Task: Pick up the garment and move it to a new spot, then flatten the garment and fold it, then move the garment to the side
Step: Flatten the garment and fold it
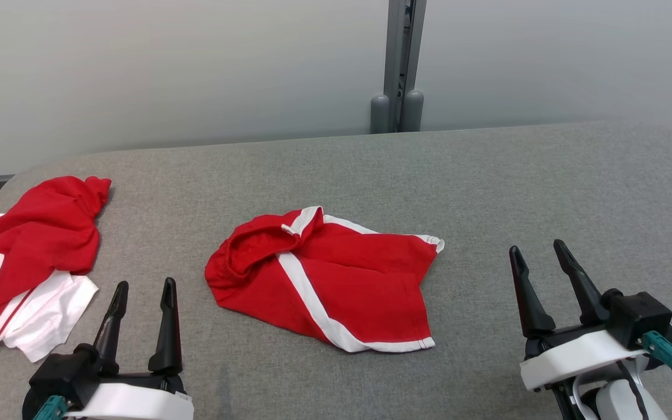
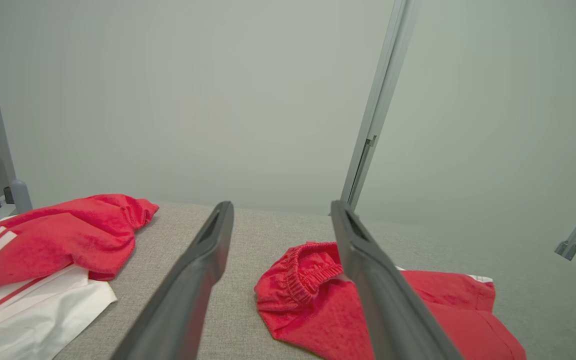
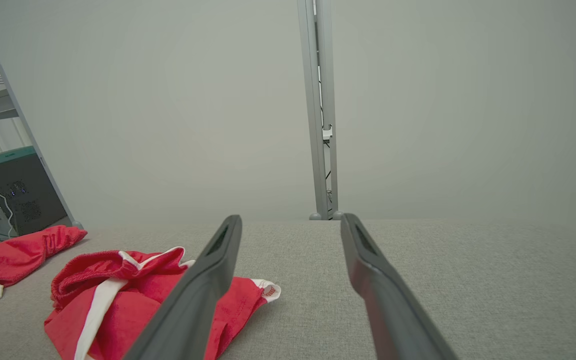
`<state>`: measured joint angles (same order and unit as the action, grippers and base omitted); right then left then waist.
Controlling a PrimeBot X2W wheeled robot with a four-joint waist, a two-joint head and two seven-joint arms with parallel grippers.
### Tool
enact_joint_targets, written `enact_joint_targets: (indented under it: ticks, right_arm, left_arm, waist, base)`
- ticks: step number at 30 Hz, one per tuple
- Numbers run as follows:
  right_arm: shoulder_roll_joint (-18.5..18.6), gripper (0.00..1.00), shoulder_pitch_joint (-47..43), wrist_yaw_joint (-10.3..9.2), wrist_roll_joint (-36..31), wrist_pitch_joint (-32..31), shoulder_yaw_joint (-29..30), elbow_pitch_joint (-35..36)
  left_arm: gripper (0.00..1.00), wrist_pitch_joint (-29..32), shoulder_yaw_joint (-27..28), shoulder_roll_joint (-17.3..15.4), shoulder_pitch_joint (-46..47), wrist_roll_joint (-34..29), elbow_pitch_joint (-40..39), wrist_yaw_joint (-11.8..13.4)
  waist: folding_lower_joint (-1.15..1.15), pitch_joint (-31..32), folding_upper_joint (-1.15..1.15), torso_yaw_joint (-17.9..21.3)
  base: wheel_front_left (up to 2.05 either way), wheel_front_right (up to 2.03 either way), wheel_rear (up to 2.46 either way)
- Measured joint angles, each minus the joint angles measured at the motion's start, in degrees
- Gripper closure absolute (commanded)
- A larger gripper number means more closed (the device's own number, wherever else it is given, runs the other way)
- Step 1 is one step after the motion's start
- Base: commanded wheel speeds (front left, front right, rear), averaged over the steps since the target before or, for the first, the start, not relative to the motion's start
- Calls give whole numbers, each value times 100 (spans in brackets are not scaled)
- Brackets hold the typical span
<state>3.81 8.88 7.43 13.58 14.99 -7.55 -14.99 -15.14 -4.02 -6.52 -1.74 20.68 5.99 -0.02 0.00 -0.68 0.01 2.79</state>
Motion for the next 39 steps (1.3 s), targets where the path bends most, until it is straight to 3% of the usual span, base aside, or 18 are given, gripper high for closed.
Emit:
enact_joint_targets:
  ticks: [17,26,39]
  right_arm:
    - [9,0,48,0,12,0,-54,-93]
    - [51,0,432,0,457,-303,-625,-1110]
    - [-4,0,968,0,1201,-1290,-870,-2573]
  left_arm:
    - [0,0,98,107,4,-143,60,-100]
    - [0,0,87,149,107,-158,174,-193]
    - [0,0,73,183,190,-169,333,-248]
  waist:
    - [0,-33,0,-36]
    - [0,-109,0,-258]
    - [0,-209,0,-1025]
  base:
    - [0,0,0]
    - [0,0,0]
    - [0,0,0]
